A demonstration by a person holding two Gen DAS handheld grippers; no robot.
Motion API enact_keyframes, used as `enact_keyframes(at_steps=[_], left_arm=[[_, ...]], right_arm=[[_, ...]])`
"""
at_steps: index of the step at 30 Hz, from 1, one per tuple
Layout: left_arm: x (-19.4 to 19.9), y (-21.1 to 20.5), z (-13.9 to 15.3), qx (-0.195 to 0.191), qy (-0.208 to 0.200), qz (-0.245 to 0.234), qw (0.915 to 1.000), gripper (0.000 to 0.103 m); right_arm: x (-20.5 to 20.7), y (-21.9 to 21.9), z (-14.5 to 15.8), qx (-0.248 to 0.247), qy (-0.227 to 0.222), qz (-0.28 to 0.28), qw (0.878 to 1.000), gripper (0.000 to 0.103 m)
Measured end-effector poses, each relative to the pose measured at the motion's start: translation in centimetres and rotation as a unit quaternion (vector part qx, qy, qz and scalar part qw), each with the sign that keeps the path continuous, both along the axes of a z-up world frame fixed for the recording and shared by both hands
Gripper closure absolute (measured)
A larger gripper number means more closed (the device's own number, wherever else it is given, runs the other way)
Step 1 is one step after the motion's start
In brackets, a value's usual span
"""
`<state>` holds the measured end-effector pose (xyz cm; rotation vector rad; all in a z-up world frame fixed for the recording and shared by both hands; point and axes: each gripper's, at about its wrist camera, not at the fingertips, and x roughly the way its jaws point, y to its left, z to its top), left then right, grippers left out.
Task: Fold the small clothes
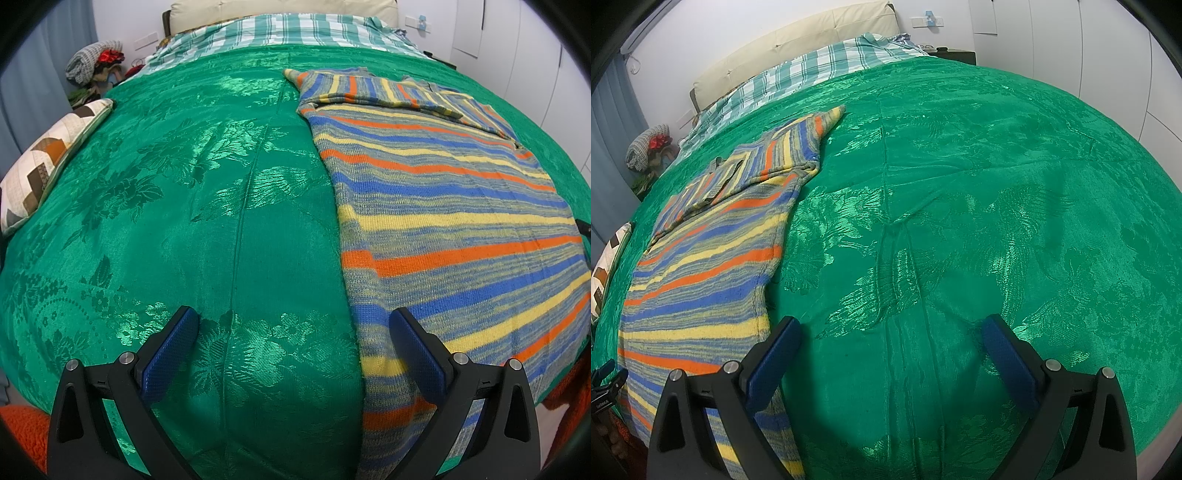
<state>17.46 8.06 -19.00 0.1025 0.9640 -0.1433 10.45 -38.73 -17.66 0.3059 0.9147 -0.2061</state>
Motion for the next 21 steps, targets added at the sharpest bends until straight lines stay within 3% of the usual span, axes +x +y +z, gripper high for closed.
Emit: enact_keyframes(at_steps=[21], left_arm=[[-0.49, 0.28, 0.18, -0.001, 0.013, 0.006, 0.9999, 0.001]], right_arm=[[0.07, 0.23, 0.10, 0.002, -0.004, 0.003, 1.000, 0.005]])
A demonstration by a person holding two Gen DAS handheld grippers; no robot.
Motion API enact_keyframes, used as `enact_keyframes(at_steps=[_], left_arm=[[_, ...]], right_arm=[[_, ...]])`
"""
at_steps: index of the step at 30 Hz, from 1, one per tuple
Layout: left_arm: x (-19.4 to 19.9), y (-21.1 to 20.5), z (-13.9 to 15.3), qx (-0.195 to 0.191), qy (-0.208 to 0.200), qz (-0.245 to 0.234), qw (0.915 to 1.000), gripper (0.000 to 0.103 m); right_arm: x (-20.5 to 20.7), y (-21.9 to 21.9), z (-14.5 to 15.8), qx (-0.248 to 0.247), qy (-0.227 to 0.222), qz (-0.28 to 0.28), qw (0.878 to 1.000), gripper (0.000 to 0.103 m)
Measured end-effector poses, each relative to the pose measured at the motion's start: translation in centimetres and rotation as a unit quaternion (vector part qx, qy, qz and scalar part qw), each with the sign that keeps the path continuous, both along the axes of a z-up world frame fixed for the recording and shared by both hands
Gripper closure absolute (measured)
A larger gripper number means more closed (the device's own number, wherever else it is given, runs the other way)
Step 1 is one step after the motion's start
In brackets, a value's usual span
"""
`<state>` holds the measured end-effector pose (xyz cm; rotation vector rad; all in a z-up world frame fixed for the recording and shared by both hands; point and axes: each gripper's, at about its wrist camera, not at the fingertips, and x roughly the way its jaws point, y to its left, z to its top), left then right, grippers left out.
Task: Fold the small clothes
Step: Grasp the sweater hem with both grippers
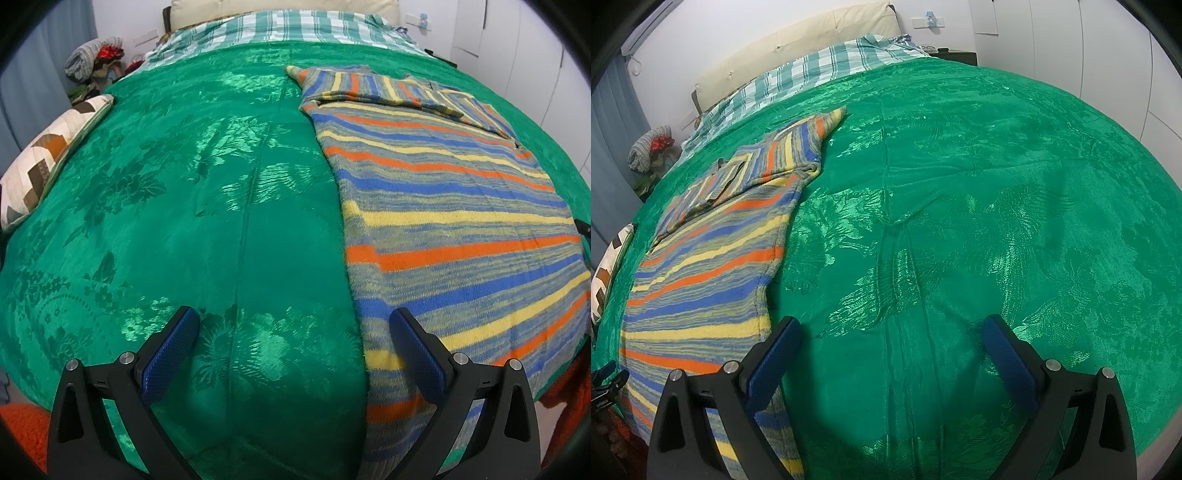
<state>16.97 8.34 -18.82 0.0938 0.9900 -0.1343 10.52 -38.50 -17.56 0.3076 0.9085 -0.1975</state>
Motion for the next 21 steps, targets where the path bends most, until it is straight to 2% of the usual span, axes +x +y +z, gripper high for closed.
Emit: enact_keyframes(at_steps=[2, 4, 6, 8, 10, 12, 15, 16, 17, 18, 20, 21], left_arm=[[-0.2, 0.7, 0.9, -0.008, 0.006, 0.009, 0.9999, 0.001], [-1.0, 2.0, 2.0, -0.034, 0.007, 0.015, 0.9993, 0.001], [-2.0, 2.8, 2.6, -0.058, 0.011, 0.009, 0.9982, 0.001], [-3.0, 2.9, 2.5, -0.077, 0.032, -0.010, 0.9965, 0.002], [-4.1, 2.0, 1.6, -0.072, 0.062, -0.037, 0.9948, 0.002], [-4.8, 0.9, 0.8, -0.053, 0.082, -0.054, 0.9937, 0.003], [-5.6, -0.5, 0.2, -0.035, 0.089, -0.061, 0.9936, 0.006], [-5.7, -0.8, 0.1, -0.034, 0.088, -0.060, 0.9937, 0.013], [-5.8, -1.0, 0.0, -0.048, 0.095, -0.068, 0.9919, 0.022], [-6.0, -1.3, 0.0, -0.063, 0.108, -0.073, 0.9895, 0.037], [-6.7, -1.9, 0.1, -0.065, 0.112, -0.084, 0.9880, 0.047], [-7.0, -2.4, 0.0, -0.063, 0.116, -0.094, 0.9868, 0.060]], right_arm=[[0.2, -0.5, 0.4, 0.015, 0.008, 0.007, 1.000, 0.006], [0.2, -1.6, 1.5, 0.054, 0.007, 0.008, 0.998, 0.006], [-0.1, -2.2, 2.9, 0.079, 0.007, 0.016, 0.997, 0.006], [-0.4, -2.0, 3.9, 0.086, 0.021, 0.043, 0.995, 0.006], [-0.8, -1.0, 4.3, 0.097, 0.058, 0.083, 0.990, 0.006], [-1.5, 0.4, 3.8, 0.116, 0.111, 0.121, 0.980, 0.006], [-2.8, 2.9, 2.4, 0.142, 0.176, 0.167, 0.960, 0.009], [-3.0, 3.7, 2.0, 0.145, 0.190, 0.177, 0.955, 0.012], [-3.2, 4.4, 1.5, 0.147, 0.201, 0.185, 0.951, 0.017], [-3.3, 5.1, 0.9, 0.149, 0.210, 0.190, 0.947, 0.019], [-3.4, 6.1, 0.0, 0.147, 0.220, 0.197, 0.944, 0.033], [-3.4, 6.6, -0.5, 0.147, 0.227, 0.200, 0.942, 0.038]])
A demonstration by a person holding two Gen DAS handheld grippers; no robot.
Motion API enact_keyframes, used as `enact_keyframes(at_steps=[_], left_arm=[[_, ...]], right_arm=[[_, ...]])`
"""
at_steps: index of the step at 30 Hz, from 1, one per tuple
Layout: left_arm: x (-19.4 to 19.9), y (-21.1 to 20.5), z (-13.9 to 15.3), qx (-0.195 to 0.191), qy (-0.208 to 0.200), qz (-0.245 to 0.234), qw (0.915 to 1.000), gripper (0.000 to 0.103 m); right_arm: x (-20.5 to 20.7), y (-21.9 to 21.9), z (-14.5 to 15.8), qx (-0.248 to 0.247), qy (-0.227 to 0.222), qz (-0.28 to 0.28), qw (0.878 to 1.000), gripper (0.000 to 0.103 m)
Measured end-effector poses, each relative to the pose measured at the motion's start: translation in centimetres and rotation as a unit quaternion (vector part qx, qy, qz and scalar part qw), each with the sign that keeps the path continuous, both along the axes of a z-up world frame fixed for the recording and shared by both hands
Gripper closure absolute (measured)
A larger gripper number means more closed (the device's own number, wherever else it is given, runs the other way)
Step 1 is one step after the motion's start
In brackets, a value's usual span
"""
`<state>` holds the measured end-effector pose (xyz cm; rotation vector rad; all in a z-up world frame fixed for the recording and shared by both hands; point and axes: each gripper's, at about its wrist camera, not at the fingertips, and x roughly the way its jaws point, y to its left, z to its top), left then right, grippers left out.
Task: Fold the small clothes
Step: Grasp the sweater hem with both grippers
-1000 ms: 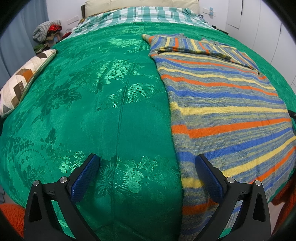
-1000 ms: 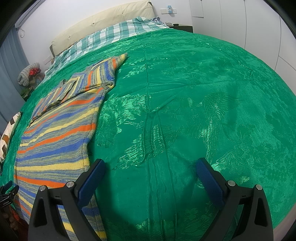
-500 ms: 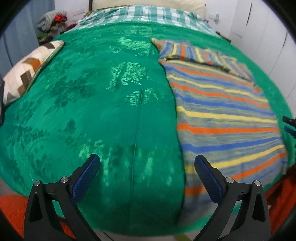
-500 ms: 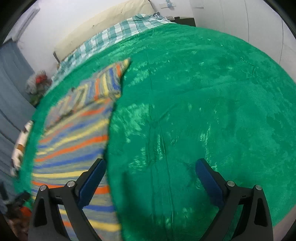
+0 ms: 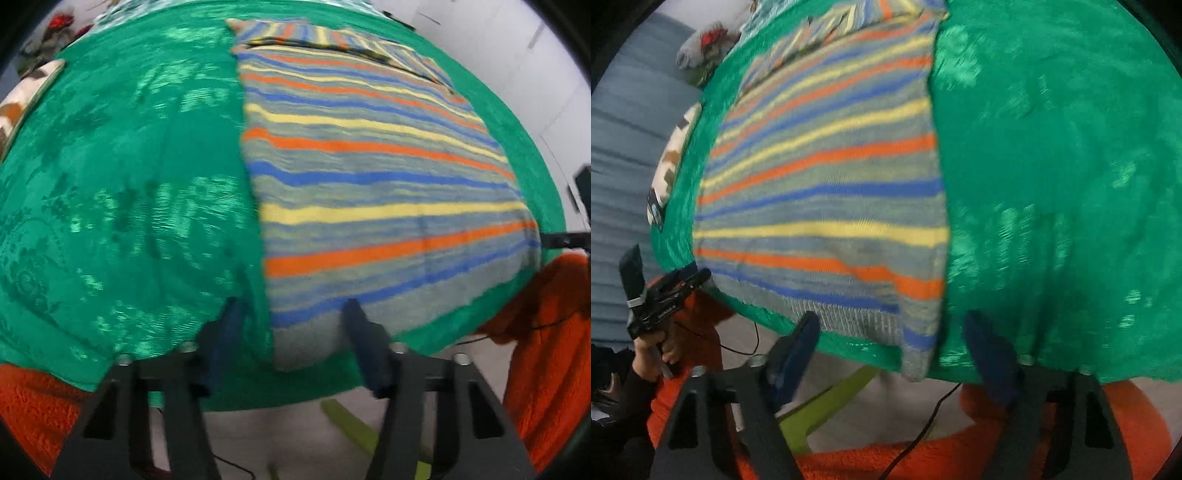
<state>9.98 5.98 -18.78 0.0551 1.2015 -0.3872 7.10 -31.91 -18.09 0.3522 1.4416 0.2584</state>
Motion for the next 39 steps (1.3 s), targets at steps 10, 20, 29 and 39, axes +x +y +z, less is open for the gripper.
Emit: enact_keyframes(at_steps=[10, 20, 29, 39], left_arm=[[-0.2, 2.5, 2.4, -0.107, 0.036, 0.044, 0.9926, 0.098], [15.9, 3.6, 8.8, -0.199, -0.042, 0.111, 0.9727, 0.098], [32.9, 0.6, 6.5, -0.160, -0.035, 0.146, 0.9755, 0.098], [41.2, -0.4, 4.6, -0.134, -0.044, 0.205, 0.9685, 0.044]], right_arm=[[0.4, -2.0, 2.2, 0.101, -0.042, -0.055, 0.992, 0.096], [15.3, -5.4, 7.0, 0.163, -0.203, -0.139, 0.955, 0.096], [30.6, -8.5, 2.8, 0.168, -0.185, -0.207, 0.946, 0.096], [32.9, -13.3, -0.8, 0.203, -0.202, -0.309, 0.907, 0.060]])
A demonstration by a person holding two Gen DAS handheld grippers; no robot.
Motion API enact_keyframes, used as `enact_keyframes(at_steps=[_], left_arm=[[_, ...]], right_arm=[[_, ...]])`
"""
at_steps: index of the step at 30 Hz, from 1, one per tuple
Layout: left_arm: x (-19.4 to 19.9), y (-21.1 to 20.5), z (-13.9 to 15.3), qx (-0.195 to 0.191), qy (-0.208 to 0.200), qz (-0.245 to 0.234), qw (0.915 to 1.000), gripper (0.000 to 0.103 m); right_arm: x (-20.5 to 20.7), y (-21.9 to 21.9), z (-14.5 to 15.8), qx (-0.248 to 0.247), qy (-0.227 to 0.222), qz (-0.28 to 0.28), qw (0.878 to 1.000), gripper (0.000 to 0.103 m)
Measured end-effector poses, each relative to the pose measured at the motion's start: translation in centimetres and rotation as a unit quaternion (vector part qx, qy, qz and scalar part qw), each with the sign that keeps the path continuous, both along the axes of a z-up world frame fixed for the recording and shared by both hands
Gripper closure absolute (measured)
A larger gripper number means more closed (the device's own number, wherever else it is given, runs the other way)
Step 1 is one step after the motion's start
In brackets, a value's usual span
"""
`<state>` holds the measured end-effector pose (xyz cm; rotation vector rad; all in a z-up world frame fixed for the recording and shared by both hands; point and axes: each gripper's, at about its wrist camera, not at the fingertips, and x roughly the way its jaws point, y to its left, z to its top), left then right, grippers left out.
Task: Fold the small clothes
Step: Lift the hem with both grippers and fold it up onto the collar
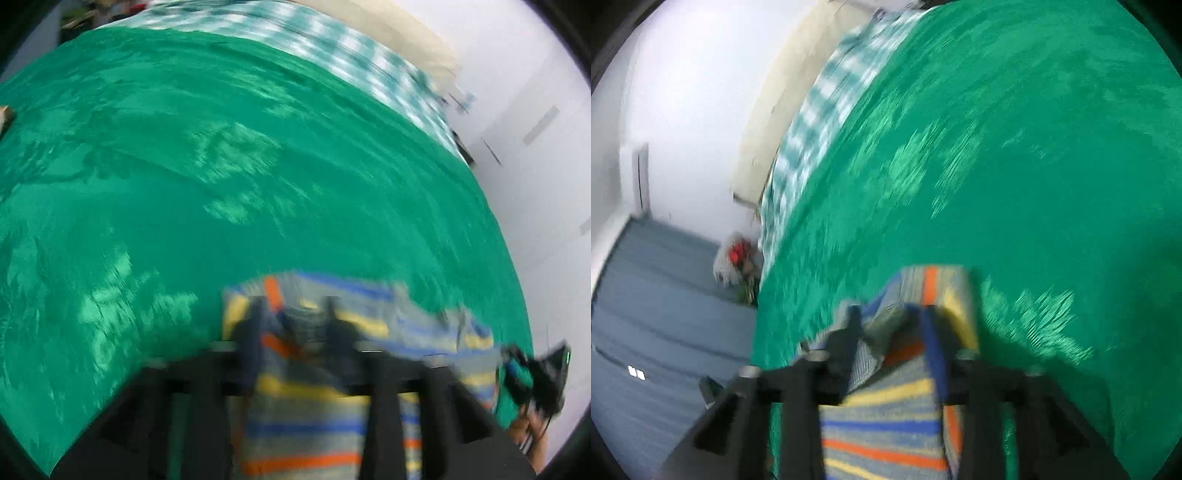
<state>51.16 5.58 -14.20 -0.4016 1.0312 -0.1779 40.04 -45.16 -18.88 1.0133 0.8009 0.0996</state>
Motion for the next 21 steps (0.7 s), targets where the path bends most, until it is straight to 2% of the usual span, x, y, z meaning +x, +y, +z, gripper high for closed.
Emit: enact_keyframes(at_steps=[2, 4, 7, 11, 13, 14, 16, 17, 19, 21], left_arm=[[0.1, 0.9, 0.4, -0.002, -0.008, 0.023, 0.9997, 0.039], [-0.7, 1.6, 0.9, -0.011, -0.017, 0.019, 0.9996, 0.033], [-3.3, 1.9, 1.5, 0.028, -0.033, 0.003, 0.9991, 0.033], [-8.7, 1.2, 1.9, 0.059, -0.063, -0.050, 0.9950, 0.030], [-11.9, -0.5, 1.1, 0.092, -0.072, -0.095, 0.9885, 0.025], [-12.7, -1.5, 0.5, 0.108, -0.070, -0.115, 0.9850, 0.024], [-15.0, -2.7, -1.3, 0.146, -0.050, -0.157, 0.9755, 0.024], [-15.9, -2.9, -2.1, 0.160, -0.039, -0.169, 0.9717, 0.024], [-18.3, -2.9, -3.0, 0.185, -0.028, -0.187, 0.9645, 0.027], [-19.8, -2.7, -2.2, 0.189, -0.044, -0.187, 0.9630, 0.027]], right_arm=[[-0.4, -0.5, 0.9, -0.013, -0.009, -0.001, 1.000, 0.060], [-0.9, -0.2, 2.1, -0.054, -0.010, 0.021, 0.998, 0.060], [-1.8, 1.5, 3.5, -0.120, -0.004, 0.069, 0.990, 0.060], [-4.8, 6.0, 5.1, -0.167, -0.027, 0.159, 0.973, 0.060], [-6.4, 8.8, 4.7, -0.181, -0.036, 0.229, 0.956, 0.060], [-7.2, 9.9, 4.0, -0.187, -0.027, 0.255, 0.948, 0.060], [-8.9, 11.2, 1.4, -0.217, 0.033, 0.296, 0.930, 0.060], [-9.8, 11.4, 0.5, -0.229, 0.058, 0.307, 0.922, 0.066], [-11.4, 10.9, 0.5, -0.240, 0.059, 0.311, 0.918, 0.067], [-12.0, 10.3, 1.9, -0.245, 0.062, 0.299, 0.920, 0.067]])
